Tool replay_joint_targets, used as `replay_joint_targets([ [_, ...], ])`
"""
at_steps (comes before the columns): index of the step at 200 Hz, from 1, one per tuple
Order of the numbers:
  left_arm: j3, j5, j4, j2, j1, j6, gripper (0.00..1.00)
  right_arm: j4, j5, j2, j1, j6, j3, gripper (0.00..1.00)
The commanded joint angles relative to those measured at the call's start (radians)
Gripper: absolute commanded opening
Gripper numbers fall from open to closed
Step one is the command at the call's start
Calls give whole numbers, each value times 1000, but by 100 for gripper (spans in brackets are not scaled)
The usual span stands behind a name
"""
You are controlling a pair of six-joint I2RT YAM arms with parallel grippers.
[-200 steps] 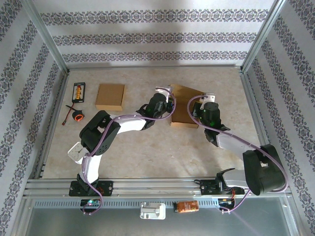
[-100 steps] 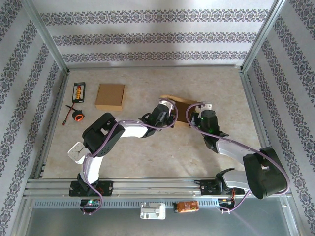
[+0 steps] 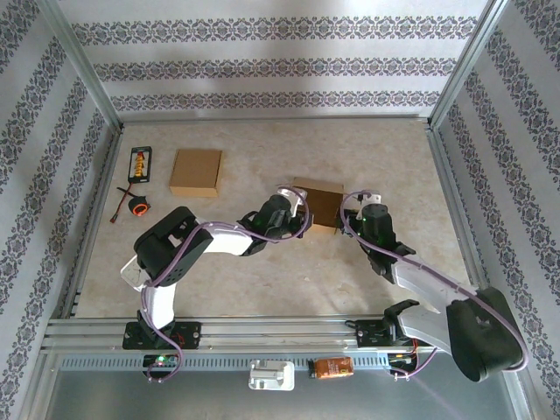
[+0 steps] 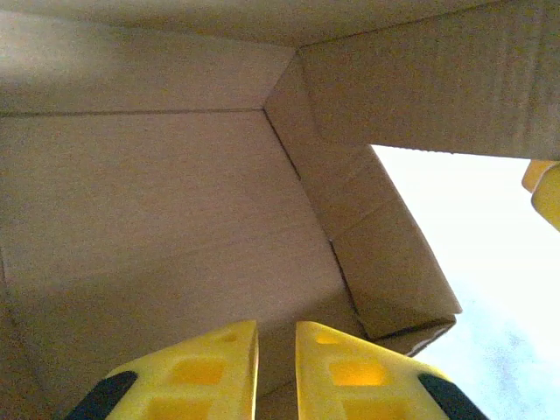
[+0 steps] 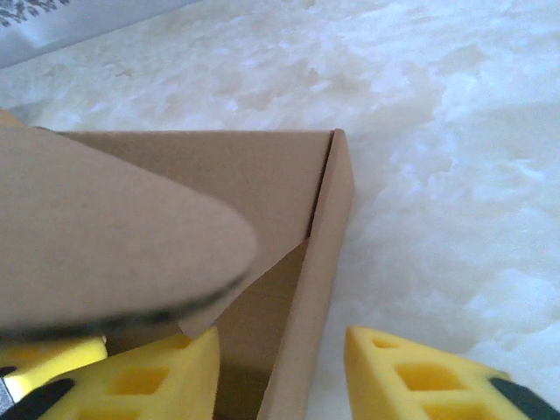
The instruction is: Fold the paper box
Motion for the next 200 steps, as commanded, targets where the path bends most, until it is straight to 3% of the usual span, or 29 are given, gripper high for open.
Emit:
replay_joint_targets([
  [1,-40,32,93,-60,-9,-12,20,-64,-42,-94,-4,23,-9,47],
  [43,-97,9,107,-161,-37,6,22,-264,-160,-389,-21,75,-9,68],
  [68,-150,-74,67,-314,-91,48,22,-432,-209,-591,-27,103,44,79],
  [81,-137,-147,-73,-429,-117,72,23,-528,-217,-665,-32,108,107,83],
  [94,-37,-257,-354,-520,-113,49,23,-630,-190,-674,-44,130,198,90],
  [107,133,-295,-693,-530,-61,13,26,-723,-205,-594,-77,152,321,90],
  [123,313,-120,-921,-474,61,-29,28,-847,-316,-401,-166,180,488,84],
  [132,382,-22,-969,-443,126,-41,28,-906,-414,-261,-222,188,581,78],
  [143,450,45,-999,-401,184,-29,28,-967,-502,-111,-269,194,680,79],
  [175,719,187,-1179,-178,290,31,29,-1003,-653,210,-295,178,829,77],
  [190,807,257,-1228,-76,300,68,30,-988,-663,287,-287,177,833,77],
  [200,824,263,-1222,-31,292,70,31,-981,-602,318,-281,163,817,77],
])
